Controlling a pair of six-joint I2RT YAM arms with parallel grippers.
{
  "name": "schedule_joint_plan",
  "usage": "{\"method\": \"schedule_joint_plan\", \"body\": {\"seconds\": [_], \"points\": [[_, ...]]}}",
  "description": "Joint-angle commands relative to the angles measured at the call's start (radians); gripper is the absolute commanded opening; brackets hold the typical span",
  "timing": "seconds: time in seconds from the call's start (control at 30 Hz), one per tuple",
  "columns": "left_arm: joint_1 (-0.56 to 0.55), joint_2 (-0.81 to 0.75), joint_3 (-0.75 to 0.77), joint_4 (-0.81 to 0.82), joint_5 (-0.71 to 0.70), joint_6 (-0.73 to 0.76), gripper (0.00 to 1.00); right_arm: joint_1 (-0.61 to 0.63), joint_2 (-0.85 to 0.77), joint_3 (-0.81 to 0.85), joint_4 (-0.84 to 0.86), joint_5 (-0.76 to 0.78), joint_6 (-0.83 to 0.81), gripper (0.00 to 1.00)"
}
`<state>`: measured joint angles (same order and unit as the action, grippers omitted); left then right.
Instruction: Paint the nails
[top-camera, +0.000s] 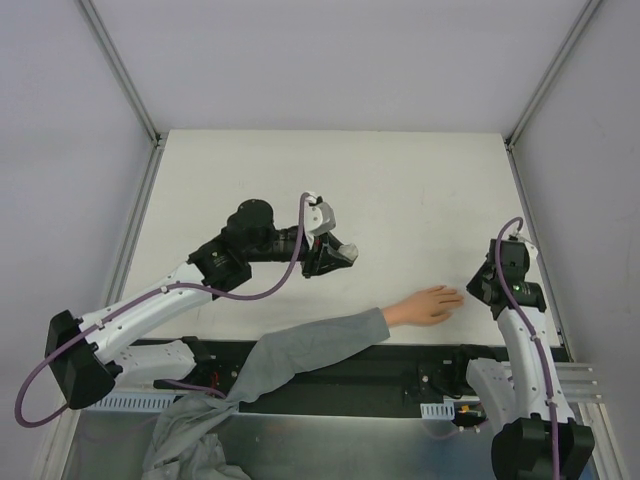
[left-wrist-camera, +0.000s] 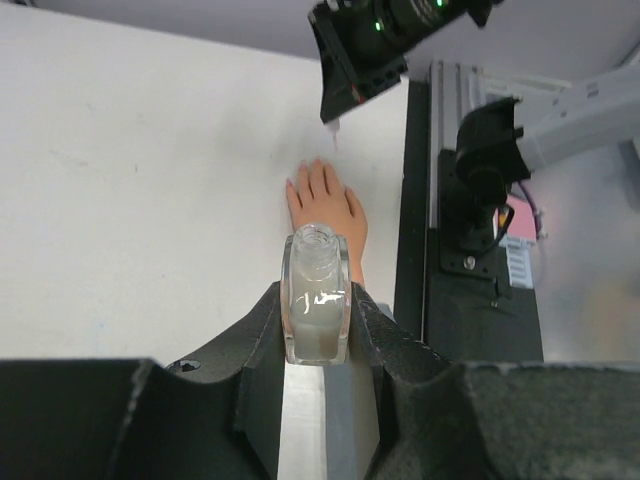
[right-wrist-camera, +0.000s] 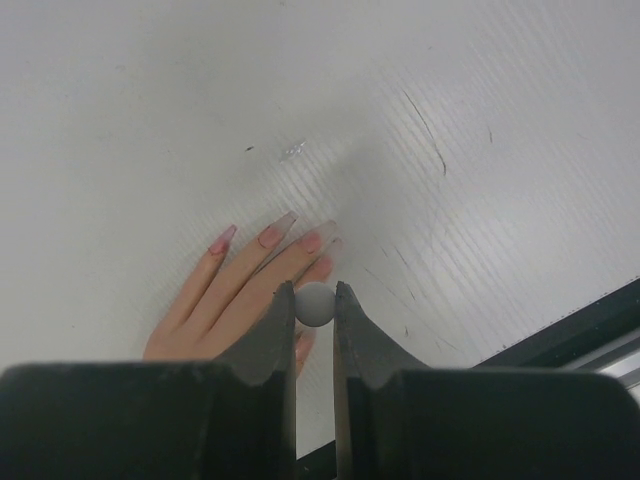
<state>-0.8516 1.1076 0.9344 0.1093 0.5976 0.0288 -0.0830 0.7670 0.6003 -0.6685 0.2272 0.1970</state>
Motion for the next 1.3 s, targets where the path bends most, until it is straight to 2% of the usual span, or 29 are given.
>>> {"method": "schedule_joint_plan", "body": {"seconds": [0.0,0.17,0.37,0.57,0.7,0.87,1.27], "points": [[0.037,0.021,-0.008,0.302,0.08,-0.125,0.0,-0.012,-0.017,0.07,-0.022,-0.008,-0.039,0.0],[0.063,0.083,0.012,0.385,0.083,-0.122,0.0,-0.015,-0.058,0.053,-0.029,-0.035,-0.019,0.0],[0.221,0.176,0.15,0.426,0.212,-0.269,0.0,-0.015,-0.009,0.047,-0.022,-0.034,-0.028,0.0],[0.246,0.192,0.3,0.19,0.162,-0.198,0.0,-0.015,0.002,0.044,-0.014,0.004,-0.03,0.0],[0.26,0.248,0.397,0.139,0.201,-0.285,0.0,-0.018,0.055,0.064,-0.042,0.008,-0.033,0.0],[0.258,0.308,0.516,0.063,0.24,-0.296,0.0,-0.032,0.089,0.035,0.006,0.003,-0.044,0.0],[0.26,0.357,0.569,0.015,0.291,-0.279,0.0,-0.064,0.141,0.019,0.05,-0.028,-0.053,0.0]]}}
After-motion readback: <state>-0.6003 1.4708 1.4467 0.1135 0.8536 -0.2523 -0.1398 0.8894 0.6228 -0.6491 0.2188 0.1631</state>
